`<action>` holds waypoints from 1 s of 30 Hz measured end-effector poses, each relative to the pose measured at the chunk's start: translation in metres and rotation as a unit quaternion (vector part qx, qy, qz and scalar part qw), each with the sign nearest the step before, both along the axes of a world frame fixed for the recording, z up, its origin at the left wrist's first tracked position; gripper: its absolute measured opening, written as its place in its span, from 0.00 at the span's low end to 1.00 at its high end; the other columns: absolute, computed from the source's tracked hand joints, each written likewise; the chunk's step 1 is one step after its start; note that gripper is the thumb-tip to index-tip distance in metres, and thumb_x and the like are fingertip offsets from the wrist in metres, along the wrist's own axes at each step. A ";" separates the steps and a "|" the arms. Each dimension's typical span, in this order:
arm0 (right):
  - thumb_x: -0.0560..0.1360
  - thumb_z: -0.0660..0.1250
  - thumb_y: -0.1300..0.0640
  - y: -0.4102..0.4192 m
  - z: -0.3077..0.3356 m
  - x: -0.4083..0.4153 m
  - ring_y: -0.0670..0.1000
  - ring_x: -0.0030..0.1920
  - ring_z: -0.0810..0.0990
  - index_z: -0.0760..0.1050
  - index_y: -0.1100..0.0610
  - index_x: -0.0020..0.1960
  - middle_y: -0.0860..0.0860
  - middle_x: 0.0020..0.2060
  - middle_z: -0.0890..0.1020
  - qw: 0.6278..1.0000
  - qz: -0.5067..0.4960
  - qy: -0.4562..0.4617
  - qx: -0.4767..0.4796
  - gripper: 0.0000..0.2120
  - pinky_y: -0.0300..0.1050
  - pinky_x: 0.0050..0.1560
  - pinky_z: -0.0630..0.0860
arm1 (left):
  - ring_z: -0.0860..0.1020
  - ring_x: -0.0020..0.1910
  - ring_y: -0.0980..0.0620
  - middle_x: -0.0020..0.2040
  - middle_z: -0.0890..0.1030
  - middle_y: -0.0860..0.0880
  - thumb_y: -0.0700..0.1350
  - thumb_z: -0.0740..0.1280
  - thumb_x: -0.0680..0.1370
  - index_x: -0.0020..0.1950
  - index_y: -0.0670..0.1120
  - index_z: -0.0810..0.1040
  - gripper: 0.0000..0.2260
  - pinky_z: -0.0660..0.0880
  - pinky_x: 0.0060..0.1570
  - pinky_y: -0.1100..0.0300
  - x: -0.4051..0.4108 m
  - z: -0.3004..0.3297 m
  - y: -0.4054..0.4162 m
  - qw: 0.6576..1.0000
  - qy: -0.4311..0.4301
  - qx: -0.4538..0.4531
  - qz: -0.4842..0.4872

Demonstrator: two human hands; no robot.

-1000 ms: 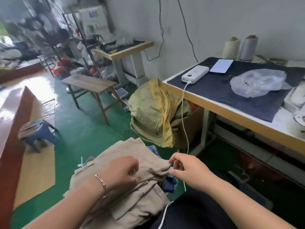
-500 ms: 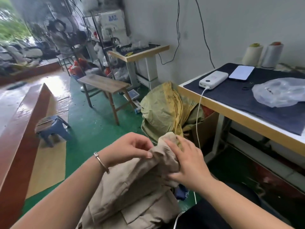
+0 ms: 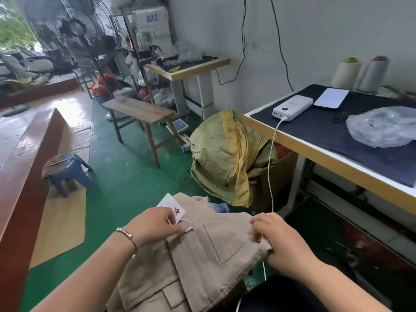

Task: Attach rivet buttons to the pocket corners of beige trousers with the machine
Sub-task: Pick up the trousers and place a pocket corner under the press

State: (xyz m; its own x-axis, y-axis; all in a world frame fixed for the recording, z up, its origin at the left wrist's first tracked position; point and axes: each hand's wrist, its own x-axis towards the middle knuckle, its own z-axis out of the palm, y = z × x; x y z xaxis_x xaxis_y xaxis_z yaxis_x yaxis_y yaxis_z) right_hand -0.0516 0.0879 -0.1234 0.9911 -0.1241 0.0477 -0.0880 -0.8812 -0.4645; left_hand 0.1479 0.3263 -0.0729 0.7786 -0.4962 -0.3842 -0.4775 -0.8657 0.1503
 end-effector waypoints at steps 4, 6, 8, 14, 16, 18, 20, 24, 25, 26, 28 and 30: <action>0.67 0.70 0.41 -0.005 0.001 -0.001 0.44 0.72 0.52 0.69 0.37 0.67 0.37 0.73 0.58 0.995 0.047 0.080 -0.039 0.29 0.44 0.71 0.62 | 0.77 0.50 0.52 0.50 0.78 0.54 0.66 0.74 0.66 0.53 0.54 0.71 0.25 0.75 0.50 0.57 -0.009 -0.016 0.001 1.000 -0.011 0.006 0.015; 0.72 0.68 0.46 -0.005 0.006 -0.002 0.45 0.74 0.49 0.66 0.33 0.70 0.37 0.75 0.55 0.993 0.052 0.076 -0.075 0.28 0.46 0.72 0.60 | 0.75 0.48 0.53 0.47 0.76 0.55 0.62 0.77 0.66 0.51 0.52 0.72 0.23 0.72 0.46 0.58 -0.013 -0.019 -0.005 1.000 -0.014 -0.013 0.023; 0.76 0.66 0.51 -0.004 0.010 -0.004 0.46 0.75 0.49 0.65 0.31 0.70 0.37 0.76 0.55 0.993 0.034 0.052 -0.099 0.26 0.46 0.73 0.57 | 0.73 0.40 0.54 0.41 0.75 0.54 0.55 0.77 0.67 0.45 0.49 0.75 0.17 0.67 0.37 0.59 -0.016 -0.015 -0.011 0.997 0.005 -0.064 0.044; 0.78 0.60 0.42 -0.011 0.026 -0.019 0.49 0.77 0.36 0.56 0.31 0.74 0.38 0.78 0.46 0.988 -0.006 0.028 -0.155 0.27 0.53 0.73 0.32 | 0.81 0.48 0.52 0.50 0.82 0.45 0.45 0.74 0.71 0.55 0.40 0.81 0.15 0.79 0.49 0.56 -0.023 0.029 -0.030 0.802 0.387 -0.446 0.089; 0.74 0.61 0.38 -0.016 0.037 -0.028 0.46 0.77 0.37 0.56 0.32 0.74 0.38 0.78 0.46 0.990 0.011 0.037 -0.136 0.30 0.51 0.75 0.37 | 0.83 0.50 0.51 0.53 0.83 0.44 0.40 0.72 0.72 0.56 0.43 0.83 0.12 0.81 0.49 0.58 -0.030 0.048 -0.046 0.692 0.482 -0.532 0.071; 0.66 0.67 0.29 -0.020 0.053 -0.039 0.42 0.77 0.42 0.62 0.35 0.70 0.37 0.77 0.50 0.998 0.023 0.031 -0.051 0.35 0.49 0.78 0.48 | 0.84 0.49 0.50 0.53 0.84 0.44 0.40 0.70 0.73 0.55 0.45 0.84 0.12 0.81 0.48 0.59 -0.035 0.066 -0.068 0.669 0.497 -0.552 0.033; 0.56 0.73 0.26 -0.022 0.074 -0.051 0.38 0.75 0.50 0.64 0.37 0.61 0.34 0.74 0.54 0.993 -0.014 -0.030 0.109 0.39 0.47 0.75 0.58 | 0.84 0.48 0.51 0.51 0.84 0.46 0.39 0.68 0.73 0.54 0.46 0.85 0.12 0.81 0.48 0.60 -0.042 0.083 -0.092 0.669 0.512 -0.538 -0.035; 0.54 0.76 0.31 -0.033 0.118 -0.067 0.42 0.73 0.62 0.59 0.40 0.70 0.40 0.73 0.63 0.943 -0.150 -0.213 0.206 0.50 0.42 0.71 0.62 | 0.83 0.47 0.54 0.48 0.84 0.49 0.38 0.71 0.72 0.51 0.48 0.84 0.10 0.80 0.48 0.62 -0.063 0.112 -0.140 0.651 0.571 -0.462 -0.191; 0.55 0.77 0.32 -0.035 0.129 -0.072 0.43 0.71 0.66 0.60 0.40 0.71 0.42 0.71 0.68 0.937 -0.157 -0.225 0.215 0.49 0.42 0.69 0.65 | 0.82 0.46 0.53 0.48 0.82 0.48 0.37 0.72 0.72 0.52 0.46 0.82 0.10 0.79 0.48 0.61 -0.070 0.119 -0.152 0.650 0.573 -0.442 -0.231; 0.57 0.78 0.35 -0.038 0.138 -0.078 0.42 0.67 0.71 0.65 0.39 0.69 0.42 0.67 0.74 0.934 -0.154 -0.229 0.228 0.44 0.40 0.65 0.69 | 0.80 0.46 0.52 0.48 0.80 0.47 0.37 0.70 0.73 0.52 0.45 0.80 0.09 0.78 0.48 0.61 -0.076 0.126 -0.164 0.656 0.561 -0.428 -0.267; 0.62 0.79 0.40 -0.042 0.153 -0.094 0.38 0.58 0.78 0.76 0.36 0.59 0.38 0.55 0.82 0.931 -0.150 -0.214 0.254 0.27 0.32 0.56 0.74 | 0.77 0.46 0.52 0.48 0.78 0.46 0.39 0.66 0.76 0.53 0.44 0.77 0.06 0.76 0.47 0.62 -0.089 0.138 -0.186 0.688 0.501 -0.423 -0.310; 0.67 0.76 0.44 -0.044 0.162 -0.109 0.45 0.52 0.83 0.81 0.43 0.53 0.44 0.49 0.85 0.920 -0.158 -0.204 0.296 0.15 0.35 0.50 0.77 | 0.78 0.46 0.55 0.46 0.81 0.50 0.40 0.65 0.78 0.53 0.45 0.79 0.06 0.76 0.46 0.65 -0.100 0.148 -0.204 0.720 0.434 -0.442 -0.313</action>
